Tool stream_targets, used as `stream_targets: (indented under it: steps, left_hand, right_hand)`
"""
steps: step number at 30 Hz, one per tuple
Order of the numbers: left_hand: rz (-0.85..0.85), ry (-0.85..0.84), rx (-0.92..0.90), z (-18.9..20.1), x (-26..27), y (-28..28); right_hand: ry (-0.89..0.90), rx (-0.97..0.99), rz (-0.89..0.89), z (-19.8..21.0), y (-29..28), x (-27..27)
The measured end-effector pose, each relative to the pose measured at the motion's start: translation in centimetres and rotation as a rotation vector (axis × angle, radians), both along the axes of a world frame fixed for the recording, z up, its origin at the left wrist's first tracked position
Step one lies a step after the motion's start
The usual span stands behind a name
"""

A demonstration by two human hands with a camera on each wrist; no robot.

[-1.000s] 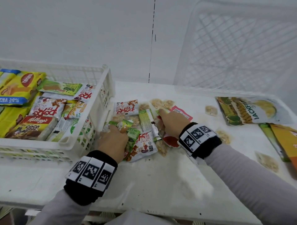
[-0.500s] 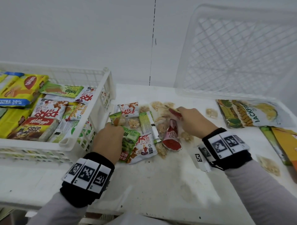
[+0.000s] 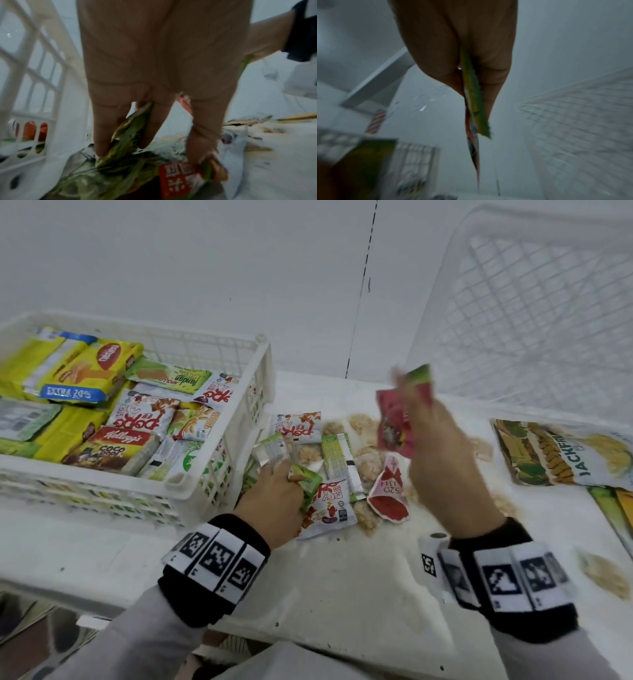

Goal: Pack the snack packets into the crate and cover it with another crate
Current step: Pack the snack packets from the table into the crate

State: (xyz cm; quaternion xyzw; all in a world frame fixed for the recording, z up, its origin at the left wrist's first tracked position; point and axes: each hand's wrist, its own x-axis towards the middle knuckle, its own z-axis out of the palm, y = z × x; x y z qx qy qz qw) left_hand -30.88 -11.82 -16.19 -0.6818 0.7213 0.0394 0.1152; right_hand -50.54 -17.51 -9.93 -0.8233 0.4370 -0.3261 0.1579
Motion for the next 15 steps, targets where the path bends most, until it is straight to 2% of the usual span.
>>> stream_targets:
  steps: [3, 5, 9, 12, 15]
  left_hand:
    - [-0.005, 0.096, 0.106, -0.1, 0.7, 0.4]
    - [-0.028, 0.089, 0.107, -0.2, 0.9, 0.5]
    - [-0.046, 0.072, 0.156, 0.1, 1.4, 0.3]
    - [-0.061, 0.118, 0.161, 0.4, 1.7, 0.1]
    - [-0.082, 0.065, 0.072, 0.5, 1.4, 0.3]
  right_hand:
    - [0.576, -0.134, 0.141, -1.8, 1.4, 2.3]
    - [0.757, -0.088, 0.217, -3.0, 2.0, 3.3]
    - [0.886, 0.053, 0.350, -4.4, 2.6, 4.2]
    - [0.941, 0.036, 0.326, -4.8, 2.4, 4.7]
    - [0.930, 0.004, 0.296, -4.9, 1.9, 5.5]
